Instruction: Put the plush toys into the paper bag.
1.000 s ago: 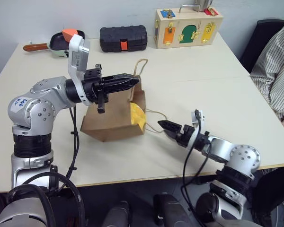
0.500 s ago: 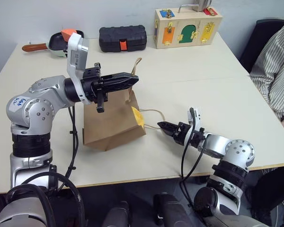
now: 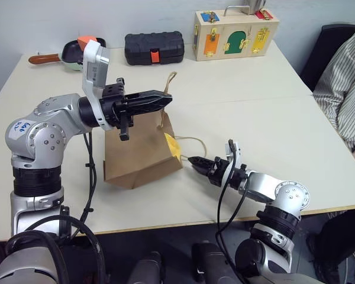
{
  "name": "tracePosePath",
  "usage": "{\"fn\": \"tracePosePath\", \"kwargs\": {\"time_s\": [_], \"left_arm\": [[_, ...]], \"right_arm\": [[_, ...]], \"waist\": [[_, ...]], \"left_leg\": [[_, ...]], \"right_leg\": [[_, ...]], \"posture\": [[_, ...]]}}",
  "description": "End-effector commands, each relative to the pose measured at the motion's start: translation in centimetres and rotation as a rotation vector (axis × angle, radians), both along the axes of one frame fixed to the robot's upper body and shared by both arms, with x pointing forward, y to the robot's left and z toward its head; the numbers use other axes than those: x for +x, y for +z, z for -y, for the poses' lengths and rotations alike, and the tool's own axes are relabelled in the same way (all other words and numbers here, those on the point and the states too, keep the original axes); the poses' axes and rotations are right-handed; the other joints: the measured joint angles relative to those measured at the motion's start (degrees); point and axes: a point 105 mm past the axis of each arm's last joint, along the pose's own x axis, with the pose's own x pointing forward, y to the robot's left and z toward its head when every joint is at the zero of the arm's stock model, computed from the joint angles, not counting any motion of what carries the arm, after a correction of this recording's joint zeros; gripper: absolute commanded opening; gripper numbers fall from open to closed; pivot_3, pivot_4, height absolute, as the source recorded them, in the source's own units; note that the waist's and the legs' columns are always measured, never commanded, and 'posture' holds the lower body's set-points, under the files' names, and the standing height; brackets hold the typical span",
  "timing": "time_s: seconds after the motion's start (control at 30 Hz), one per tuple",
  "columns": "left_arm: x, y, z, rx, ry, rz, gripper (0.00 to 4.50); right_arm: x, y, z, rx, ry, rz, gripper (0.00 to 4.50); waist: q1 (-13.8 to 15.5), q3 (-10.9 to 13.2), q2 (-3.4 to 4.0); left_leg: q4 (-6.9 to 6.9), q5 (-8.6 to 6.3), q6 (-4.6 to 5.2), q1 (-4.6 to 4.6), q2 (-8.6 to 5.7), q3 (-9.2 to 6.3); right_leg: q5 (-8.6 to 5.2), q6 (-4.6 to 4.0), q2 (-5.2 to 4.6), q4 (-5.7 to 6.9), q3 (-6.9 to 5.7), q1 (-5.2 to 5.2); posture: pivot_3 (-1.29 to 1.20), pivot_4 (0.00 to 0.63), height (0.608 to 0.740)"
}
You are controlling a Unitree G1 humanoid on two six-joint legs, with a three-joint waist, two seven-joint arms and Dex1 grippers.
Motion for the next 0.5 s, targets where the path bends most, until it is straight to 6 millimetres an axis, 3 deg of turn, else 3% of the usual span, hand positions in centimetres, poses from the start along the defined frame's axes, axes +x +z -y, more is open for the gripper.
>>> {"fn": "tracePosePath", "kwargs": {"time_s": [0.03, 0.33, 0.5], "left_arm": [[-0.9, 1.3, 0.2, 0.004, -0.022, 0.064, 0.00], [-0.9, 1.2, 0.1, 0.005, -0.015, 0.061, 0.00], [-0.7, 1.2, 0.1, 0.004, -0.012, 0.060, 0.00]], "right_arm": [[0.2, 0.3, -0.9, 0.030, 0.008, -0.013, 2.18], [3.6, 0.3, 0.5, 0.045, -0.125, -0.044, 2.18], [4.0, 0.5, 1.3, 0.019, -0.151, -0.005, 0.91]], "waist": [[-0.07, 0.00, 0.00], [-0.20, 0.00, 0.01], [-0.15, -0.04, -0.01]], "left_leg": [[0.00, 0.00, 0.00, 0.00, 0.00, 0.00], [-0.01, 0.00, -0.01, 0.03, 0.00, 0.00], [0.03, 0.00, 0.00, 0.06, 0.00, 0.00]], "right_leg": [[0.00, 0.00, 0.00, 0.00, 0.00, 0.00], [0.00, 0.00, 0.00, 0.02, -0.01, 0.00], [0.00, 0.00, 0.00, 0.02, 0.00, 0.06]], "posture": [[0.00, 0.150, 0.740], [0.00, 0.150, 0.740], [0.00, 0.150, 0.740]]}}
